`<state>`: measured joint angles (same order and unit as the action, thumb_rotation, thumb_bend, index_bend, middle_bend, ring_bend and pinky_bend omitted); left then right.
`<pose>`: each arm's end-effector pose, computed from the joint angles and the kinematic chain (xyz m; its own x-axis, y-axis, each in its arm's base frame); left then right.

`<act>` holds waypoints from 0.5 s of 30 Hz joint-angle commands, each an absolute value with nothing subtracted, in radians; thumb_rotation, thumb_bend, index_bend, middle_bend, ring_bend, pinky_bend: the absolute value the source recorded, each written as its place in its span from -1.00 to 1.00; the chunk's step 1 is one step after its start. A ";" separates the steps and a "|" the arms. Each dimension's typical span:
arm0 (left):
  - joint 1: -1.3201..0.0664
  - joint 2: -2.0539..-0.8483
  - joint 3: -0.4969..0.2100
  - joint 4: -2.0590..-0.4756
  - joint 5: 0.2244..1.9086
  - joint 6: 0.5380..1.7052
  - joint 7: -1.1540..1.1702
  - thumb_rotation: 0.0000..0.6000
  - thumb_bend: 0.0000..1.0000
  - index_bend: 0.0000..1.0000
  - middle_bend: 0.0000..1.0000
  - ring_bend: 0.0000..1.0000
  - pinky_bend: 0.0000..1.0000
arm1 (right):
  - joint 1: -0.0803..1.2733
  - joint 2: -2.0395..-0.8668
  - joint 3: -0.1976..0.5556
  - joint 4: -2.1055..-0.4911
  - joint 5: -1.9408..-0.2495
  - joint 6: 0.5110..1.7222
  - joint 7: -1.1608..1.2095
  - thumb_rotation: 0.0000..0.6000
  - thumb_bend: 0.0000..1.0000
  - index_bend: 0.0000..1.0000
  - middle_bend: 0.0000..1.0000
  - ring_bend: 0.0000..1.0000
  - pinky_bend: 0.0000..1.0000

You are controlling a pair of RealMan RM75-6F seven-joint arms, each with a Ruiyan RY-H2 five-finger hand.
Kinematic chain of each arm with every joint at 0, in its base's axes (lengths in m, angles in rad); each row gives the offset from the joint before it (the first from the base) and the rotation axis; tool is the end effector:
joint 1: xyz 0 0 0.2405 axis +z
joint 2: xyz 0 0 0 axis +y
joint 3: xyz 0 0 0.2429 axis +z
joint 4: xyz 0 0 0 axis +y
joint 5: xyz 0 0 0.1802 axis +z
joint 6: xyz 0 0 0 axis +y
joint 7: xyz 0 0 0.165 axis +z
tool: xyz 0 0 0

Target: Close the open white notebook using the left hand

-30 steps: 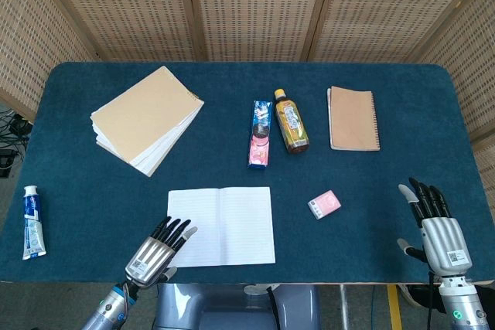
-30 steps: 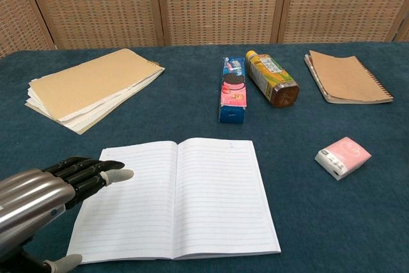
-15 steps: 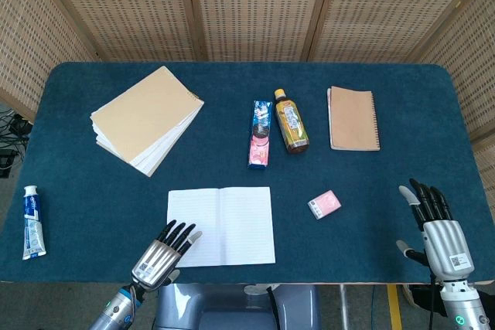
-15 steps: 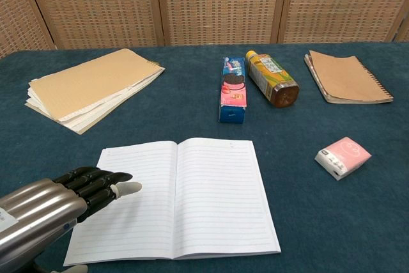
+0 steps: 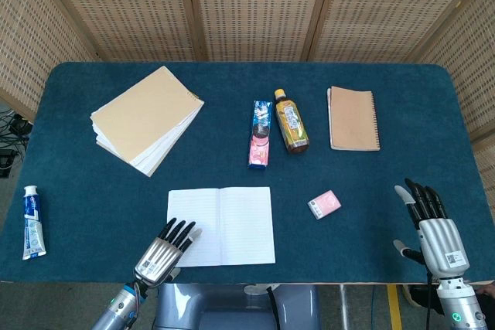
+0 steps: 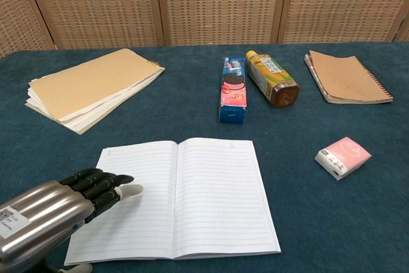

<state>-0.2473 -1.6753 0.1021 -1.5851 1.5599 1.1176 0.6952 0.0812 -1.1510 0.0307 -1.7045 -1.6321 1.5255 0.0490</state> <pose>-0.1756 0.1700 -0.0494 0.6387 0.2644 0.7226 0.7249 -0.5215 -0.4499 -0.2483 -0.1909 0.1613 0.2384 0.0014 0.9712 -0.9611 -0.1429 0.2362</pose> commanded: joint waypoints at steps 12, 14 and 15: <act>-0.241 -1.670 0.103 -1.593 1.594 1.194 0.686 1.00 -0.08 -1.00 -1.00 -1.00 -1.00 | 0.119 -1.174 0.037 -1.709 -1.636 1.479 0.041 1.00 -0.78 -1.00 -1.00 -1.00 -1.00; -0.244 -1.672 0.100 -1.593 1.600 1.198 0.684 1.00 -0.08 -1.00 -1.00 -1.00 -1.00 | 0.124 -1.178 0.040 -1.707 -1.630 1.472 0.040 1.00 -0.77 -1.00 -1.00 -1.00 -1.00; -0.248 -1.674 0.096 -1.590 1.604 1.199 0.685 1.00 -0.08 -1.00 -1.00 -1.00 -1.00 | 0.126 -1.180 0.041 -1.706 -1.627 1.469 0.040 1.00 -0.77 -1.00 -1.00 -1.00 -1.00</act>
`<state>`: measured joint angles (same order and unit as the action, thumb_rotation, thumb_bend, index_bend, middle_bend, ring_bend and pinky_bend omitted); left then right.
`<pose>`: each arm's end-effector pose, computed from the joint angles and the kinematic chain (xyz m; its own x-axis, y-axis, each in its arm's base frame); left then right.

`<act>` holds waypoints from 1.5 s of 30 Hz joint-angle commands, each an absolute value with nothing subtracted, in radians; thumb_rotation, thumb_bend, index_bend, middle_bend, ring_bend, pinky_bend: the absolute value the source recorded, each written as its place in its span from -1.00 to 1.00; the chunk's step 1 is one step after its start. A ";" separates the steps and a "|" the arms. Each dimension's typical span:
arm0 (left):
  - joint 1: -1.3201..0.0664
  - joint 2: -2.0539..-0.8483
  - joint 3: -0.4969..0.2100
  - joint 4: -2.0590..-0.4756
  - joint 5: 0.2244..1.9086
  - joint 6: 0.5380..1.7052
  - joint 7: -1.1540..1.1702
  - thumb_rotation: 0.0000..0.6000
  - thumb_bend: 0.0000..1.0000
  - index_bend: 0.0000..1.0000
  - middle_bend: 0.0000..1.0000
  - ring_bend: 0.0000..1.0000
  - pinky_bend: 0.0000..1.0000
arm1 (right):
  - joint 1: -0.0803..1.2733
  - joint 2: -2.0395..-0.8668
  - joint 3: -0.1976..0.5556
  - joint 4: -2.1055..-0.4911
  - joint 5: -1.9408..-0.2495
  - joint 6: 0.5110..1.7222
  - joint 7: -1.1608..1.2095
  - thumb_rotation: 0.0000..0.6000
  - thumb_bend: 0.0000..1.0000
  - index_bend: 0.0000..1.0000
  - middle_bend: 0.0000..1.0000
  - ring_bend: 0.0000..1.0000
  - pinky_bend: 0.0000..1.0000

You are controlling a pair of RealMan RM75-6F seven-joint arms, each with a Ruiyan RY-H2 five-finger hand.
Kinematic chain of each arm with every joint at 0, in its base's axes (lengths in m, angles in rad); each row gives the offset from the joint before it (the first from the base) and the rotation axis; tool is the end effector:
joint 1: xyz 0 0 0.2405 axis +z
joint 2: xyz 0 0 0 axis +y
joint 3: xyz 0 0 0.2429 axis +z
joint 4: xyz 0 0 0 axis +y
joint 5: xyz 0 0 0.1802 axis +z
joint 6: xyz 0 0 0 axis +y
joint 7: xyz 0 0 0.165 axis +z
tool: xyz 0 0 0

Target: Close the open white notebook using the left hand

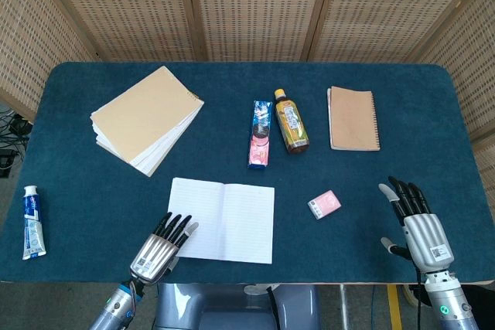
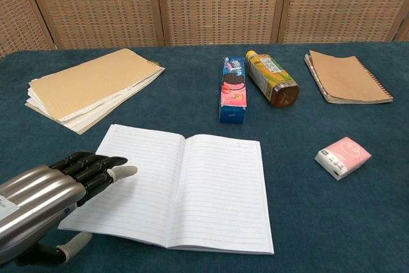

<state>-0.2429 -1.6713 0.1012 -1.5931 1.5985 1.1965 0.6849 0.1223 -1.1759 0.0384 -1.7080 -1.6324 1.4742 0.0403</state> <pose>-0.1696 0.1744 -0.0363 0.6154 0.1962 0.7634 0.7325 -0.5000 -0.4620 -0.2391 -0.2019 0.1477 0.2273 -0.0335 0.9733 -0.9588 -0.1827 0.2176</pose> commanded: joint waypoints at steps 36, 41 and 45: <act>-0.361 -1.832 -0.007 -1.539 1.755 1.258 0.749 1.00 -0.41 -1.00 -1.00 -1.00 -1.00 | 0.084 -1.143 0.029 -1.713 -1.627 1.535 0.058 1.00 -0.77 -1.00 -1.00 -1.00 -1.00; -0.384 -1.872 -0.037 -1.558 1.759 1.253 0.792 1.00 -0.41 -1.00 -1.00 -1.00 -1.00 | 0.083 -1.142 0.031 -1.713 -1.620 1.532 0.064 1.00 -0.78 -1.00 -1.00 -1.00 -1.00; -0.392 -1.899 -0.036 -1.555 1.757 1.246 0.818 1.00 -0.41 -1.00 -1.00 -1.00 -1.00 | 0.082 -1.136 0.034 -1.713 -1.618 1.536 0.071 1.00 -0.79 -1.00 -1.00 -1.00 -1.00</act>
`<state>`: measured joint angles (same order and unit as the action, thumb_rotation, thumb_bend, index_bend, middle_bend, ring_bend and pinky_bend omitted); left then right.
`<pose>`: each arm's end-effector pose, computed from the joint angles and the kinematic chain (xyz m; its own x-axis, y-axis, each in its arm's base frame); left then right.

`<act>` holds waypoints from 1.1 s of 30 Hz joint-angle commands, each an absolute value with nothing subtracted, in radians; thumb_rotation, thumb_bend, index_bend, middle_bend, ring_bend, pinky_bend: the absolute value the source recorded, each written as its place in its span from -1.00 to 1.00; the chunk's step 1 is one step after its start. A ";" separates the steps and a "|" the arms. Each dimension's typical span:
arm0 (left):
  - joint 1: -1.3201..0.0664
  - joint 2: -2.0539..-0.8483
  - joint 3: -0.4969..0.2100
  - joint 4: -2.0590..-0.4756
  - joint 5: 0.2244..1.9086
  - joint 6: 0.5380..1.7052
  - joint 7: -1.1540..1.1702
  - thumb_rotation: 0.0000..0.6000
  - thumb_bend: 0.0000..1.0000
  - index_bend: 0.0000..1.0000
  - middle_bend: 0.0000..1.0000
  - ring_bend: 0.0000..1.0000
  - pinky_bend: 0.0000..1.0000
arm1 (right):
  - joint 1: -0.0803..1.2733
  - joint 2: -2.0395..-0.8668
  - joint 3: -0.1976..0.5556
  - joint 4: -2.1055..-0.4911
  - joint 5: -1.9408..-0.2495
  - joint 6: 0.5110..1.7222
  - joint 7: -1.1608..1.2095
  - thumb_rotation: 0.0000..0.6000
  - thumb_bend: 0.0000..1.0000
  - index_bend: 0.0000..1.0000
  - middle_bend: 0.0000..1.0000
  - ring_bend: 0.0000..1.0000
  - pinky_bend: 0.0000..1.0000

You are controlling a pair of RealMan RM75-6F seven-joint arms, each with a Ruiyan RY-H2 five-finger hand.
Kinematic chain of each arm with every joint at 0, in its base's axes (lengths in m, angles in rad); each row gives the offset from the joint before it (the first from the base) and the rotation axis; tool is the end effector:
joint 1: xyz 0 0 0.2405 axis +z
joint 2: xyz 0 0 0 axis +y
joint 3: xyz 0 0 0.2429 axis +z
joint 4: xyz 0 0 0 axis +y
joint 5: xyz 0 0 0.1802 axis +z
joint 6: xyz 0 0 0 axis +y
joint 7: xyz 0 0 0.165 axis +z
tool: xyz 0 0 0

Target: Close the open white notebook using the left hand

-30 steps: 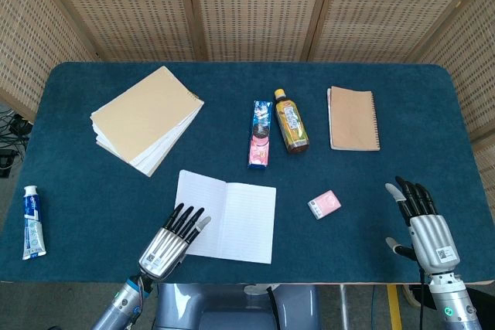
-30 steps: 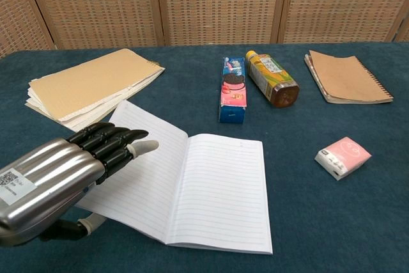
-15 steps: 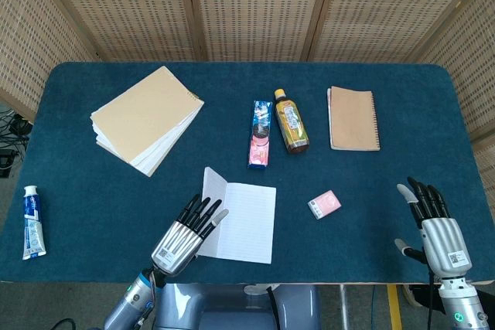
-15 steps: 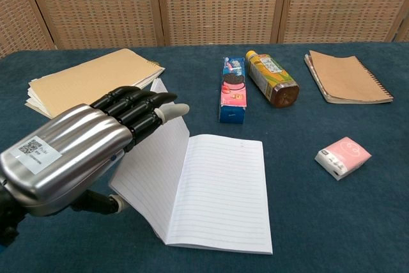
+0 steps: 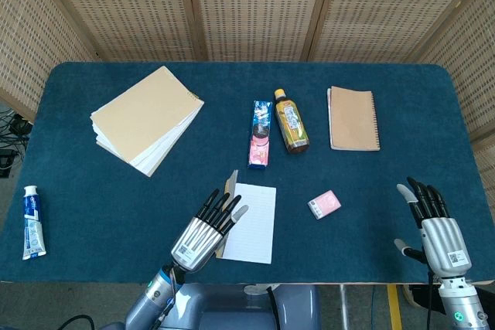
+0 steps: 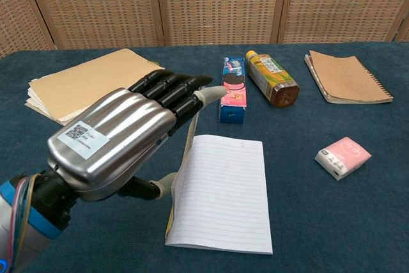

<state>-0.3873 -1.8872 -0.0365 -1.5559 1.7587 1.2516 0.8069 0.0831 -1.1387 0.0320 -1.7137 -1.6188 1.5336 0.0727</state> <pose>-0.0645 0.2016 -0.0424 0.5025 -0.1458 0.8522 0.6323 -0.6103 -0.4773 -0.2488 -0.1918 0.1662 0.2168 0.0088 0.9762 -0.9673 -0.1327 0.2160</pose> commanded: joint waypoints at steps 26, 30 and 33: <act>-0.371 -1.831 -0.001 -1.544 1.747 1.302 0.781 1.00 -0.62 -1.00 -1.00 -1.00 -1.00 | 0.079 -1.129 0.036 -1.716 -1.625 1.545 0.086 1.00 -0.79 -1.00 -1.00 -1.00 -1.00; -0.336 -1.744 0.007 -1.561 1.714 1.334 0.762 1.00 -0.64 -1.00 -1.00 -1.00 -1.00 | 0.079 -1.127 0.038 -1.716 -1.625 1.548 0.093 1.00 -0.79 -1.00 -1.00 -1.00 -1.00; -0.302 -1.638 0.019 -1.620 1.662 1.349 0.718 1.00 -0.68 -1.00 -1.00 -1.00 -1.00 | 0.079 -1.125 0.039 -1.717 -1.624 1.549 0.093 1.00 -0.79 -1.00 -1.00 -1.00 -1.00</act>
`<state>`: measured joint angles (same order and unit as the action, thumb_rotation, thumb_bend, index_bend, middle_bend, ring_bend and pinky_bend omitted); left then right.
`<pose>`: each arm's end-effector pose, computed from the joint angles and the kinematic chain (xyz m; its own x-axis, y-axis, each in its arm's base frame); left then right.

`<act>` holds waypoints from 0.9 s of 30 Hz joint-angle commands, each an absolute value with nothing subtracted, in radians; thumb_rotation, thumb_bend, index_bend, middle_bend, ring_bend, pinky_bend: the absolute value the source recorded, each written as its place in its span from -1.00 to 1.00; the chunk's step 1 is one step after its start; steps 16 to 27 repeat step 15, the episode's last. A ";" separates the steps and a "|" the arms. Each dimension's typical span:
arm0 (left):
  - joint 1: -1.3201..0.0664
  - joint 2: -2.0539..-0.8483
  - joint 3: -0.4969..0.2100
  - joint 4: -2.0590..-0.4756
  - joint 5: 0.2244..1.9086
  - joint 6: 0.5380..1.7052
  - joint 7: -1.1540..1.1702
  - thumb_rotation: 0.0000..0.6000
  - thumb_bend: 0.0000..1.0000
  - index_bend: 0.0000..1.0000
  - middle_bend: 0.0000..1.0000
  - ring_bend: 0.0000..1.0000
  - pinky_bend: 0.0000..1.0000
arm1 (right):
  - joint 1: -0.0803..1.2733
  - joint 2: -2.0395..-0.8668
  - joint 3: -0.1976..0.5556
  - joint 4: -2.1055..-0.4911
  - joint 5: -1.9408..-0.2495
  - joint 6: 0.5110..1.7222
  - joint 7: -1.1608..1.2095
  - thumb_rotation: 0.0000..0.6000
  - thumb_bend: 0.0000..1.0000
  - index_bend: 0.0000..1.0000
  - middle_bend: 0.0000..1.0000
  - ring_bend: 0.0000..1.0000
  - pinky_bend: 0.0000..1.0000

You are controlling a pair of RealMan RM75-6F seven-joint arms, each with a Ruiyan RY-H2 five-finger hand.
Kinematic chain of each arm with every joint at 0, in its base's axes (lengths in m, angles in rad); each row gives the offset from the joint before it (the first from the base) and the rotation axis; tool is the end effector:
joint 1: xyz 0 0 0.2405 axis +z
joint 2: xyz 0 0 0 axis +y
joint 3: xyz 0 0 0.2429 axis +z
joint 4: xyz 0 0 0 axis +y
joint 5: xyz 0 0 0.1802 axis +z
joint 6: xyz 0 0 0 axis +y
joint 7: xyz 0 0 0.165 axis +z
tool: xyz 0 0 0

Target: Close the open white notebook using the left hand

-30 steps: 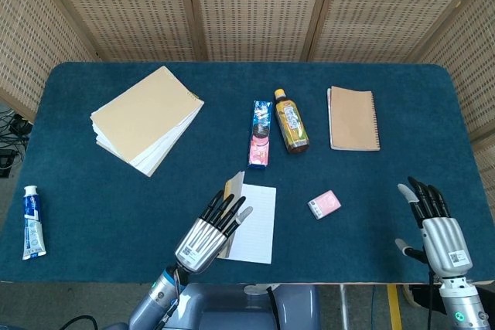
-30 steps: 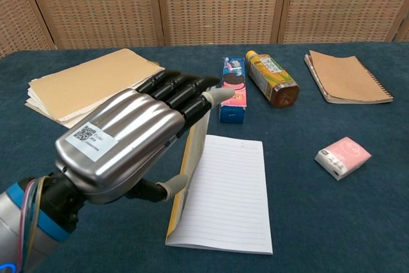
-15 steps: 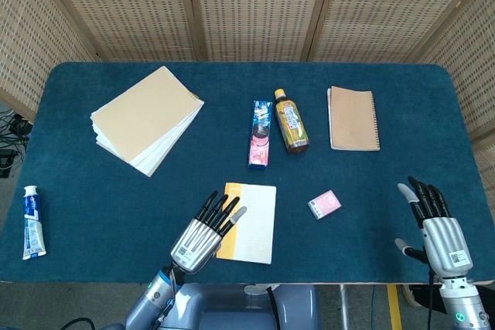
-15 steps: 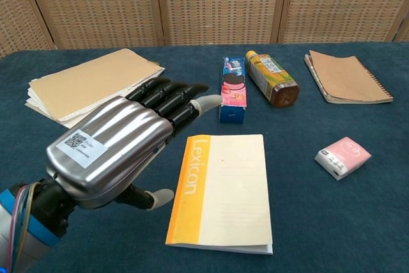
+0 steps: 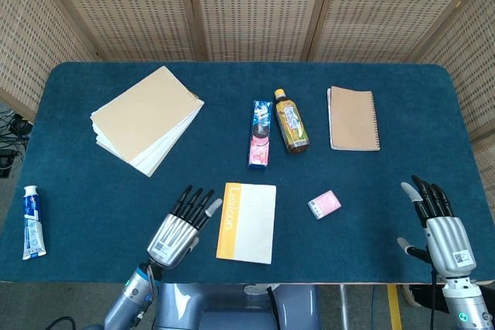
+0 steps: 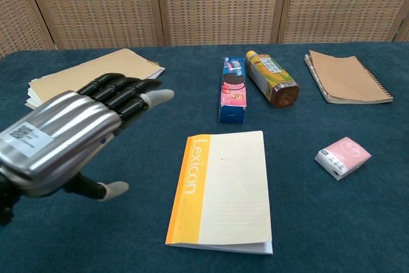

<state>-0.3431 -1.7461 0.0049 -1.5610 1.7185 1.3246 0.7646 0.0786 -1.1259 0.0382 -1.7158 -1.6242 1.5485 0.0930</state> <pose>-0.1162 0.2084 -0.0161 0.5769 -0.1259 0.8071 0.6509 -0.5260 -0.5474 -0.2481 -0.1916 0.1726 0.2053 0.0262 0.9783 -0.9688 -0.1365 0.2070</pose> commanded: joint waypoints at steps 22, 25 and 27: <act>-0.149 -1.284 0.061 -1.654 1.557 1.497 0.427 1.00 -0.76 -1.00 -1.00 -1.00 -1.00 | 0.082 -1.146 0.045 -1.714 -1.630 1.551 0.023 1.00 -0.79 -1.00 -1.00 -1.00 -1.00; -0.149 -1.284 0.061 -1.654 1.557 1.497 0.427 1.00 -0.76 -1.00 -1.00 -1.00 -1.00 | 0.082 -1.146 0.045 -1.714 -1.630 1.551 0.023 1.00 -0.79 -1.00 -1.00 -1.00 -1.00; -0.149 -1.284 0.061 -1.654 1.557 1.497 0.427 1.00 -0.76 -1.00 -1.00 -1.00 -1.00 | 0.082 -1.146 0.045 -1.714 -1.630 1.551 0.023 1.00 -0.79 -1.00 -1.00 -1.00 -1.00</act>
